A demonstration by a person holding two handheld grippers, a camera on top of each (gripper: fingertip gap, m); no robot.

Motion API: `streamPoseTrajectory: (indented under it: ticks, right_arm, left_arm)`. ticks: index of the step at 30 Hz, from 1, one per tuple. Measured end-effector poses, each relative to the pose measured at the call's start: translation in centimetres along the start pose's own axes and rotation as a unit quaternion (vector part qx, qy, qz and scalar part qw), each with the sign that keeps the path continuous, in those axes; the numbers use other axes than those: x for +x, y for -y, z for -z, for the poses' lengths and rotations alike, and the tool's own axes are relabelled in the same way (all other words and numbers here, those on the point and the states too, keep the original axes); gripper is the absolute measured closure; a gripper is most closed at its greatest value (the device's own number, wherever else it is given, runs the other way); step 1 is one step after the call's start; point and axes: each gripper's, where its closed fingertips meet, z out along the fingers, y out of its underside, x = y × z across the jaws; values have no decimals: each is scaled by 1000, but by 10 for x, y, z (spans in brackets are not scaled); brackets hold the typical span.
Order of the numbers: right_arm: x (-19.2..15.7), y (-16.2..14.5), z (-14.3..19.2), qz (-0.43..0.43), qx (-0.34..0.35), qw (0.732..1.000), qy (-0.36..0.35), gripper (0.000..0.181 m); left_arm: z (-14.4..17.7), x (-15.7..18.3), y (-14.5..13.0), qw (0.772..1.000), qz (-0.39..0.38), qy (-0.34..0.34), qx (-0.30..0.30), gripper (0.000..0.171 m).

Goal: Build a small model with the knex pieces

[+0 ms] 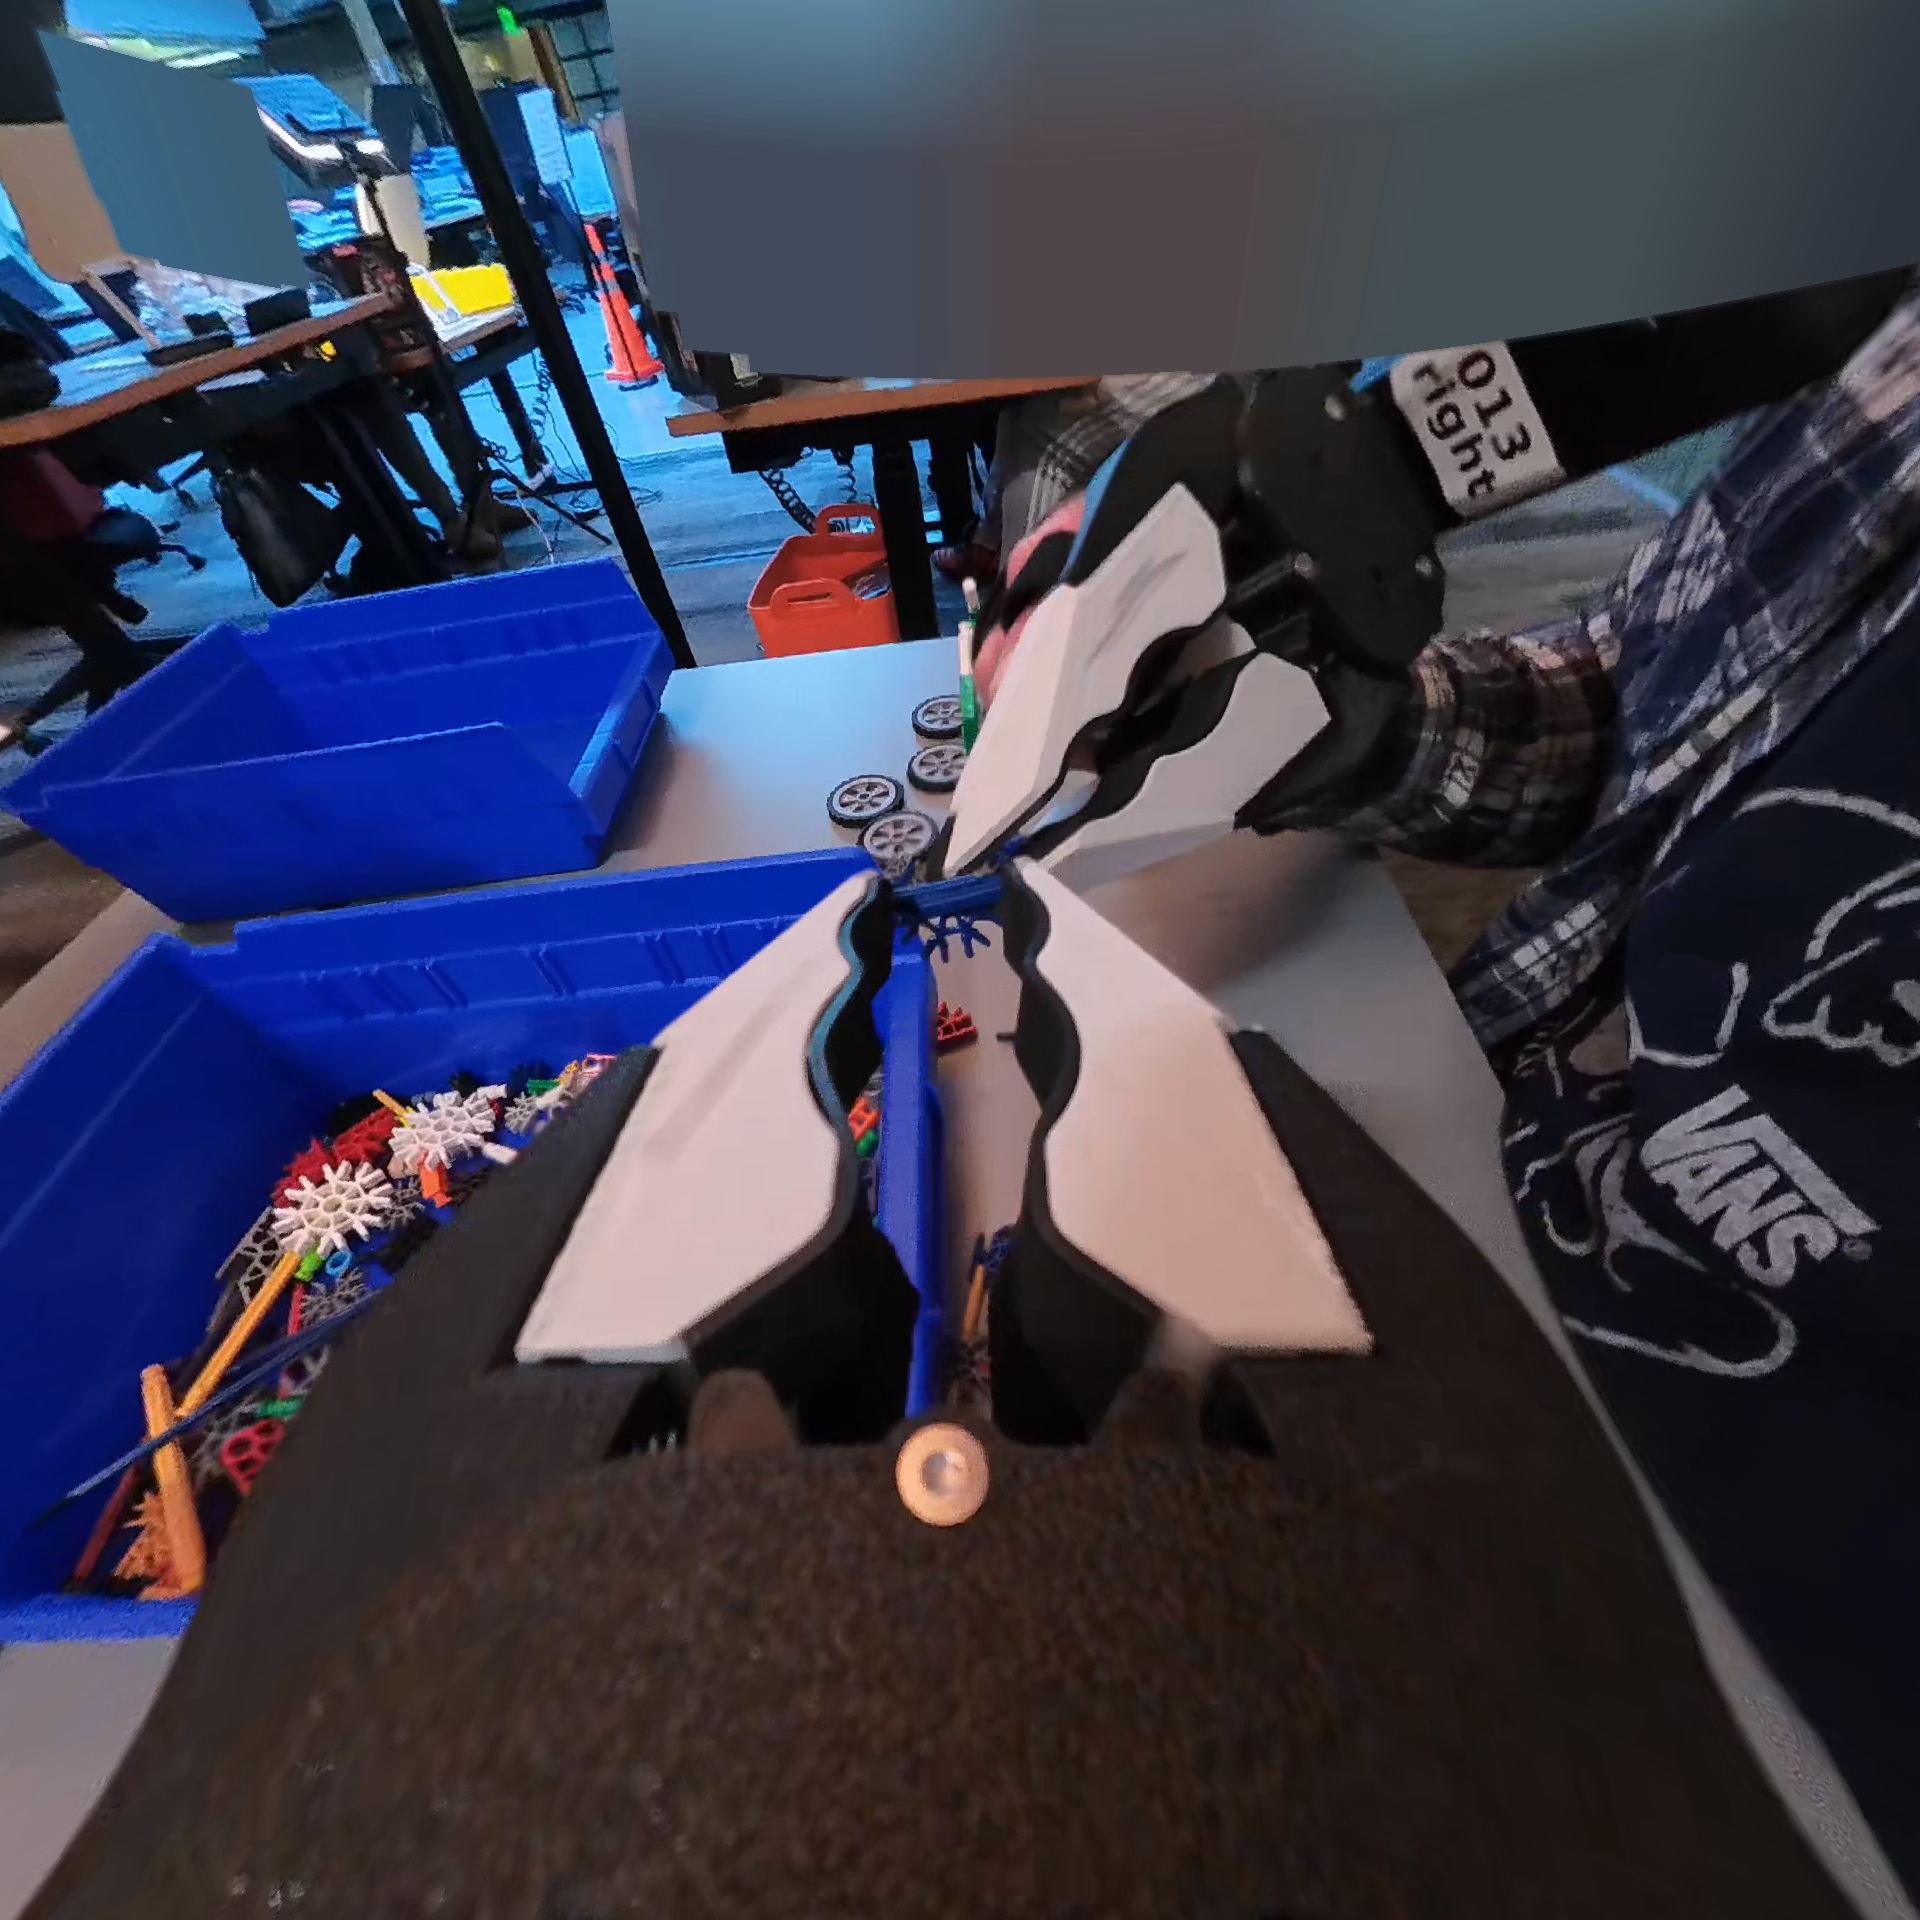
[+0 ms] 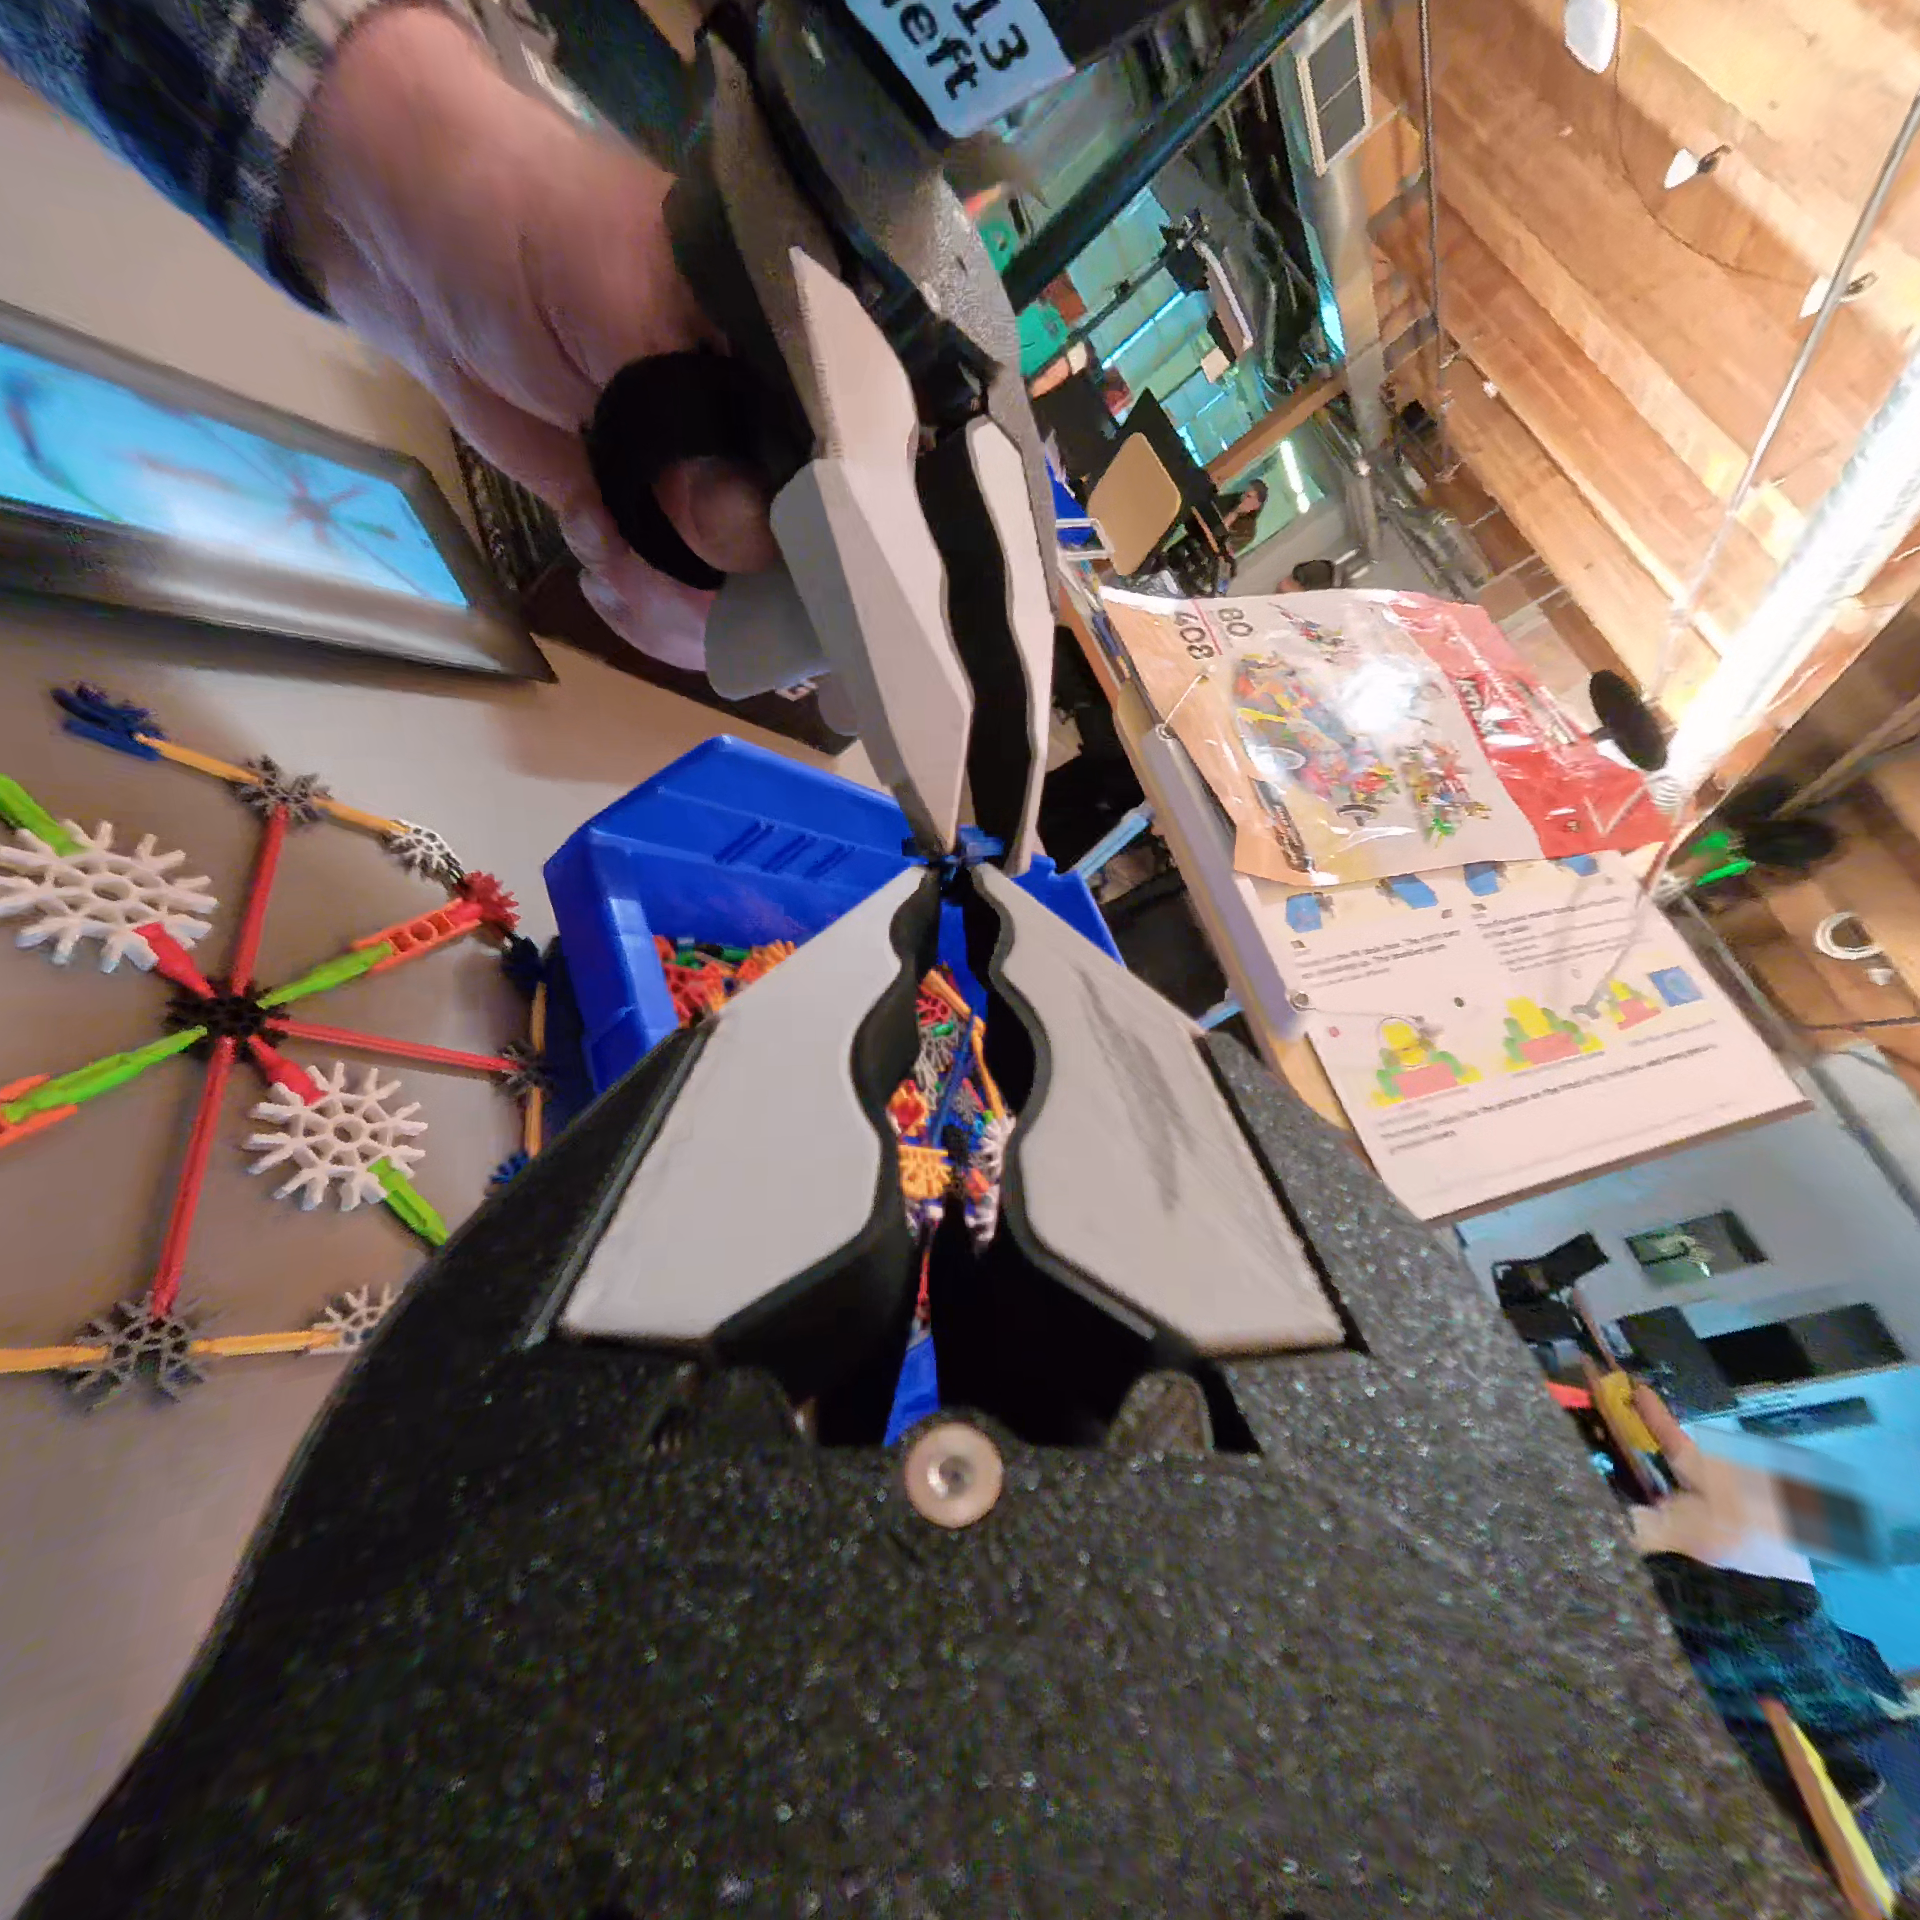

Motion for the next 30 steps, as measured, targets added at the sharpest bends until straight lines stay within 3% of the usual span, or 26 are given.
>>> streamPoseTrajectory:
  ticks: [6,12,20,26,30]
  right_arm:
    - [0,3,2,0,8,1000,17,178]
    - [2,9,2,-32,31,999,20,179]
    - [9,14,3,-90,61,994,9,178]
    - [7,16,4,-107,73,991,19,180]
    - [7,19,7,-125,90,988,31,178]
  left_arm:
    - [2,3,2,999,-15,-40,-8,153]
    - [5,5,7,997,14,-73,32,153]
    - [7,3,16,982,111,-110,108,152]
    - [9,5,15,967,168,-141,132,153]
    - [9,9,17,967,165,-147,131,152]
